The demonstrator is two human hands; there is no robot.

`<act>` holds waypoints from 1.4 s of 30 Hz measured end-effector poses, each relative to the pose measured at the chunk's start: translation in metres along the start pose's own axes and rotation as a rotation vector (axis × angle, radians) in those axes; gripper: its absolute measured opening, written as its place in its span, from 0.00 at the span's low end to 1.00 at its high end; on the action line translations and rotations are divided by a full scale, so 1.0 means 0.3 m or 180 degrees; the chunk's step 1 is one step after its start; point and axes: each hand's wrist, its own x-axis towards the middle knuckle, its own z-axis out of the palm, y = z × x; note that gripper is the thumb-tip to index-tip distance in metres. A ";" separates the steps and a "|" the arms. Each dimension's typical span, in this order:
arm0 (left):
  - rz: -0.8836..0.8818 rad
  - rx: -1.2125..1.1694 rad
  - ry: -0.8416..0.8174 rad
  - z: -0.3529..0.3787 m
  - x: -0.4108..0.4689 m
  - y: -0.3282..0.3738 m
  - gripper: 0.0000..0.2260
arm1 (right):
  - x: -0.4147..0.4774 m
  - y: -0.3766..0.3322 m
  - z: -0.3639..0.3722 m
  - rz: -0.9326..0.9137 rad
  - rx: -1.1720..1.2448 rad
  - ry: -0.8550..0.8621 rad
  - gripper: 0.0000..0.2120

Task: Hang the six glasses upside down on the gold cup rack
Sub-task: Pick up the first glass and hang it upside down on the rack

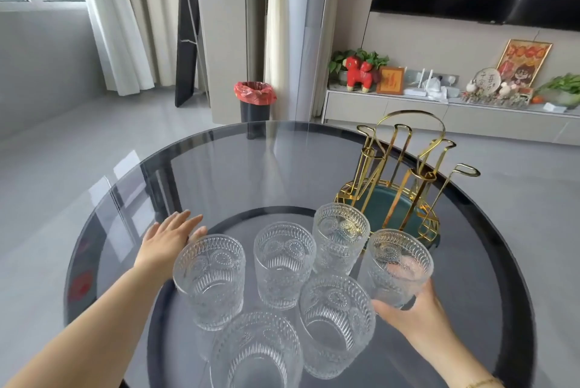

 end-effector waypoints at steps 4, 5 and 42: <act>0.0006 0.0204 -0.0102 0.004 0.038 -0.001 0.23 | 0.004 -0.017 -0.008 -0.0087 0.0377 0.0075 0.31; 0.0011 0.0225 -0.0116 0.004 0.044 -0.002 0.23 | 0.003 -0.020 -0.011 -0.0098 0.0454 0.0108 0.32; 0.2212 0.0819 -0.0060 -0.224 -0.001 0.814 0.25 | 0.165 -0.432 -0.625 -0.0414 -0.1263 0.0661 0.32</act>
